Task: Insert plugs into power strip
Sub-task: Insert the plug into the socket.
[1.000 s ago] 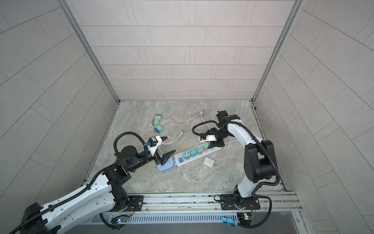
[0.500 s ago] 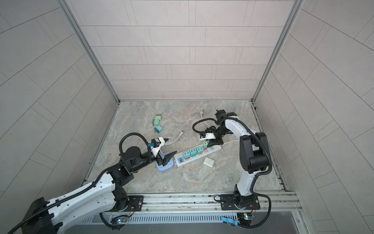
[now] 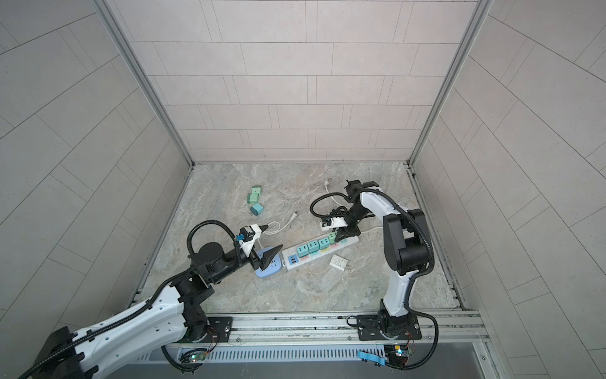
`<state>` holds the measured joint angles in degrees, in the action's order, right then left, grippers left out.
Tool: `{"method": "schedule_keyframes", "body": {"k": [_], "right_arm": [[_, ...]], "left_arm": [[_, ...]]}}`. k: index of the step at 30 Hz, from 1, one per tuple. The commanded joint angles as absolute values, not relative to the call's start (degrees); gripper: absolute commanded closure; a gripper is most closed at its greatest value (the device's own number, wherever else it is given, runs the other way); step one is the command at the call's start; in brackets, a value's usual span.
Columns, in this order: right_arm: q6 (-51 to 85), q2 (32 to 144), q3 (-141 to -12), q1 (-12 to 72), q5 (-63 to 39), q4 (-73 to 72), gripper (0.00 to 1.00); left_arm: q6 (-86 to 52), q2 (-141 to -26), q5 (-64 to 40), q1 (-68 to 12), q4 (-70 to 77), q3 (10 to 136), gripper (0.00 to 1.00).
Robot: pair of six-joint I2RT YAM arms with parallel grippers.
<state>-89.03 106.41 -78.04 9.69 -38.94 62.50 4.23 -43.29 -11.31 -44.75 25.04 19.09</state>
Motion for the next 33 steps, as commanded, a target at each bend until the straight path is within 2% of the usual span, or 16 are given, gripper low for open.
{"method": "schedule_keyframes", "body": {"k": [1, 11, 17, 33], "right_arm": [[-90.65, 107.58, -78.84, 10.37, -40.0, 65.16, 1.0], [-90.17, 108.25, -77.96, 12.35, -41.43, 61.36, 1.0], [-91.76, 106.24, -76.74, 12.23, -48.15, 59.34, 1.0], [-91.47, 108.64, -76.55, 14.77, -43.37, 60.91, 1.0]], "left_arm": [[3.87, -42.28, -11.11, -44.49, 26.26, 18.48, 0.15], [3.96, -42.63, -11.44, -44.5, 26.36, 19.38, 0.15], [3.87, -42.45, -11.58, -44.47, 26.02, 19.54, 0.16], [3.63, -41.69, -12.59, -44.49, 25.36, 20.55, 0.15]]}}
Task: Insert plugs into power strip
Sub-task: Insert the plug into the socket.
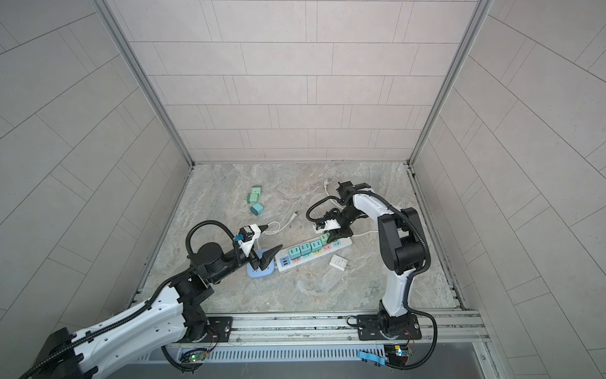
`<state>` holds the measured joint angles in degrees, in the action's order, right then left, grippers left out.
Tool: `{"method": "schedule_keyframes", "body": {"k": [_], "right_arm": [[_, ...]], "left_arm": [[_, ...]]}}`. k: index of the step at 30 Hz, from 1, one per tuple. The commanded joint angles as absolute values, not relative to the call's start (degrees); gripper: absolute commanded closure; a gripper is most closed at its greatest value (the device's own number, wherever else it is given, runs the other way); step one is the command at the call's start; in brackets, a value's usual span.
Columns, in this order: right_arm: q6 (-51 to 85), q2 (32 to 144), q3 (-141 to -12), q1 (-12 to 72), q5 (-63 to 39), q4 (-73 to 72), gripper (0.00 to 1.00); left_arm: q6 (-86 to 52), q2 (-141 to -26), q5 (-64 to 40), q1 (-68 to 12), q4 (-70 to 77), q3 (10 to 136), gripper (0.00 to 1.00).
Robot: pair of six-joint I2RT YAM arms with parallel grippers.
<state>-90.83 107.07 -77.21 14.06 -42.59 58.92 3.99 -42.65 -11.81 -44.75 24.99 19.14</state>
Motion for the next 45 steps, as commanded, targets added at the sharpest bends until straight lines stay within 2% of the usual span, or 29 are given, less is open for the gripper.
{"method": "schedule_keyframes", "body": {"k": [1, 10, 15, 19, 22, 23, 25, 26, 27, 28, 33, 36, 38, 40, 42, 45], "right_arm": [[-91.6, 108.55, -76.34, 14.79, -43.63, 60.76, 1.0], [-89.83, 107.24, -73.23, 15.16, -44.08, 57.79, 1.0], [-87.76, 107.11, -70.64, 15.46, -40.68, 54.53, 1.0], [-85.15, 107.15, -67.13, 18.42, -33.96, 48.68, 1.0], [-84.32, 106.92, -66.95, 18.13, -35.46, 47.61, 1.0], [-83.98, 106.78, -67.2, 17.94, -35.88, 47.81, 0.95], [-83.64, 105.84, -67.5, 17.75, -36.32, 48.02, 0.79], [-83.21, 104.79, -67.32, 17.6, -36.9, 47.48, 0.59], [-82.5, 103.41, -67.0, 17.26, -37.84, 46.53, 0.03], [-81.76, 101.95, -66.84, 16.95, -38.79, 45.78, 0.0], [-72.05, 89.45, -64.77, 16.39, -42.42, 38.28, 0.0], [-59.73, 77.97, -59.56, 16.26, -44.08, 26.85, 0.0], [-50.3, 70.57, -55.66, 16.41, -41.5, 18.94, 0.0], [-40.05, 64.3, -53.67, 17.4, -33.46, 13.57, 0.0], [-30.19, 59.6, -53.93, 17.62, -26.45, 13.28, 0.0], [-14.03, 56.24, -57.69, 17.58, -14.26, 17.96, 0.0]], "left_arm": [[3.61, -41.63, -12.69, -44.52, 25.08, 20.65, 0.15], [3.69, -40.9, -12.69, -44.51, 24.83, 20.65, 0.15], [3.6, -40.61, -12.68, -44.53, 24.74, 20.57, 0.16], [3.6, -40.36, -12.7, -44.51, 24.8, 20.47, 0.15], [3.6, -40.6, -12.28, -44.43, 24.82, 20.48, 0.15], [3.52, -40.56, -12.08, -44.54, 24.8, 20.48, 0.15], [2.45, -40.52, -9.97, -44.48, 24.97, 20.57, 0.14], [1.44, -40.32, -7.83, -44.47, 25.29, 20.65, 0.11], [0.34, -40.05, -4.76, -44.46, 25.52, 20.65, 0.05], [-0.68, -39.72, -1.85, -44.47, 25.63, 20.81, 0.0], [-4.88, -38.6, 16.68, -43.74, 18.61, 25.73, 0.0], [-7.27, -41.32, 23.71, -40.61, 14.85, 28.82, 0.0], [-10.67, -44.07, 21.66, -36.22, 13.66, 30.38, 0.0], [-14.79, -50.61, 16.88, -30.38, 12.21, 32.69, 0.0], [-19.02, -57.67, 11.45, -24.04, 10.16, 36.58, 0.02], [-19.54, -68.34, 6.17, -19.7, 6.1, 44.22, 0.08]]}}
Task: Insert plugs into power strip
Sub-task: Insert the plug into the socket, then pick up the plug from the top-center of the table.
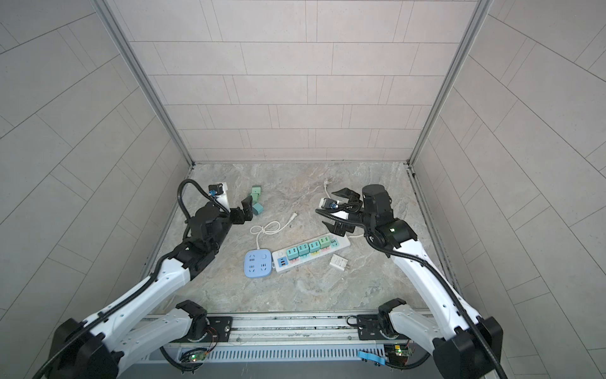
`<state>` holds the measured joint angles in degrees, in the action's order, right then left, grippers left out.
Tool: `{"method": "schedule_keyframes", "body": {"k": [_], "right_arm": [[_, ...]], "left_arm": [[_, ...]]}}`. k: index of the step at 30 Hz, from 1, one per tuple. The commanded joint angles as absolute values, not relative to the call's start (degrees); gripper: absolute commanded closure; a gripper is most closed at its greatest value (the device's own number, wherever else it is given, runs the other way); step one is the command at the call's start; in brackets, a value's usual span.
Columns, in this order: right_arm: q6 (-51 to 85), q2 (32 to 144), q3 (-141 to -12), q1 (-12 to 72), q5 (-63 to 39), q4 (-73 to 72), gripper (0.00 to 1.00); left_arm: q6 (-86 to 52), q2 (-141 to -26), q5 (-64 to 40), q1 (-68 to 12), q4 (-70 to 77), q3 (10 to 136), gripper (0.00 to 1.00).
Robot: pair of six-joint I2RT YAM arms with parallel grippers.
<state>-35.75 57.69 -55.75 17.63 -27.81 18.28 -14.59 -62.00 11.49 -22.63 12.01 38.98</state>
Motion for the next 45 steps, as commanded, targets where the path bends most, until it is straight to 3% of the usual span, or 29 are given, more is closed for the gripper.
{"method": "schedule_keyframes", "body": {"k": [1, 4, 6, 10, 13, 17, 19, 26, 34, 38, 42, 45], "right_arm": [[-8.83, 55.48, -59.25, 17.5, -9.53, 20.88, 0.0], [4.52, 52.46, -63.44, 17.48, -0.34, 30.19, 0.0], [6.34, 48.53, -62.88, 17.48, -8.44, 30.37, 0.0], [11.74, 35.86, -53.24, 17.89, -24.35, 14.66, 0.0], [16.71, 30.85, -48.5, 18.89, -15.74, 8.95, 0.0], [26.98, 34.7, -54.34, 18.84, 1.53, 23.38, 0.0], [32.82, 37.44, -57.67, 18.88, 2.91, 29.63, 0.0], [32.26, 36.82, -55.86, 18.89, -6.03, 25.77, 0.0], [32.0, 33.76, -53.89, 18.89, -5.43, 25.72, 0.0], [32.86, 34.09, -53.9, 18.9, -5.62, 25.49, 0.0], [32.97, 34.58, -54.05, 18.85, -6.48, 25.39, 0.0], [32.72, 35.07, -54.39, 18.89, -6.5, 25.78, 0.0]], "left_arm": [[-18.51, -71.39, 5.63, -19.54, 4.02, 46.73, 0.09], [-13.02, -81.33, 5.08, -19.51, -3.38, 54.92, 0.13], [-9.59, -87.69, 5.43, -19.49, -8.8, 60.16, 0.13], [-5.16, -101.17, 7.52, -19.51, -25.01, 74.88, 0.18], [-4.65, -107.81, 10.6, -19.58, -34.43, 83.23, 0.26], [-3.21, -109.66, 13.06, -19.6, -36.46, 85.5, 0.25], [-2.19, -110.93, 13.6, -19.6, -36.86, 86.3, 0.24], [2.19, -119.17, 8.7, -19.75, -40.52, 93.38, 0.26], [2.61, -125.28, 8.74, -19.48, -43.37, 98.78, 0.31], [2.88, -127.66, 8.09, -19.4, -45.92, 100.61, 0.35], [2.99, -128.93, 5.19, -19.08, -47.49, 101.78, 0.49], [2.82, -129.29, 4.33, -18.81, -48.37, 101.85, 0.51]]}}
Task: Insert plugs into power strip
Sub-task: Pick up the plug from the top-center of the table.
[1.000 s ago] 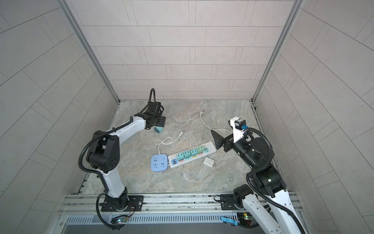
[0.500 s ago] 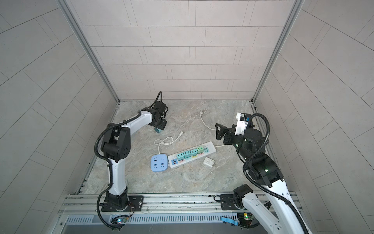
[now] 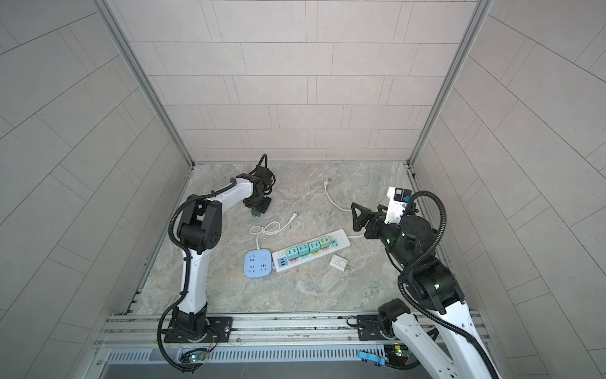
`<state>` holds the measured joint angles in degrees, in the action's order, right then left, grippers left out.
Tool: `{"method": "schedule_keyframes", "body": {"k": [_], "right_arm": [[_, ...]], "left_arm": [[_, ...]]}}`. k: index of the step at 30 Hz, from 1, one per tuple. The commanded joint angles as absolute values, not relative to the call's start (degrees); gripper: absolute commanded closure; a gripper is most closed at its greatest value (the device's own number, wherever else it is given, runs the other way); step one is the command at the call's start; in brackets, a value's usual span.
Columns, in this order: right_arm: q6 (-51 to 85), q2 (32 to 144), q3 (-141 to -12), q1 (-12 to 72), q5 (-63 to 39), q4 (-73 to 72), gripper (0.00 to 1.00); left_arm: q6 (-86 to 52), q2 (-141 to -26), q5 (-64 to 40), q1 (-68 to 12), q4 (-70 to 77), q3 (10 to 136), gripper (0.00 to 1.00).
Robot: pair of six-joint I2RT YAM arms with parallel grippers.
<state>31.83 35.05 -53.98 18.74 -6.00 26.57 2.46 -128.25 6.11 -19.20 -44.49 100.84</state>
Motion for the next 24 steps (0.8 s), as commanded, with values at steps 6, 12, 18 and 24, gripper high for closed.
{"method": "schedule_keyframes", "body": {"k": [6, 12, 18, 24], "right_arm": [[32.63, 35.24, -54.69, 18.89, -6.28, 26.36, 0.0], [32.6, 36.29, -54.94, 18.85, -5.72, 27.34, 0.0], [33.37, 36.11, -53.91, 18.89, -3.57, 27.21, 0.0], [33.22, 36.8, -51.72, 18.85, -6.21, 24.1, 0.02]], "left_arm": [[1.37, -129.15, 4.56, -17.84, -50.1, 101.15, 0.53], [0.12, -125.96, 1.9, -17.84, -47.72, 97.57, 0.62], [-5.49, -113.51, -2.83, -17.75, -33.17, 85.8, 0.69], [-10.99, -94.22, -2.48, -19.4, -18.46, 70.83, 0.75]]}}
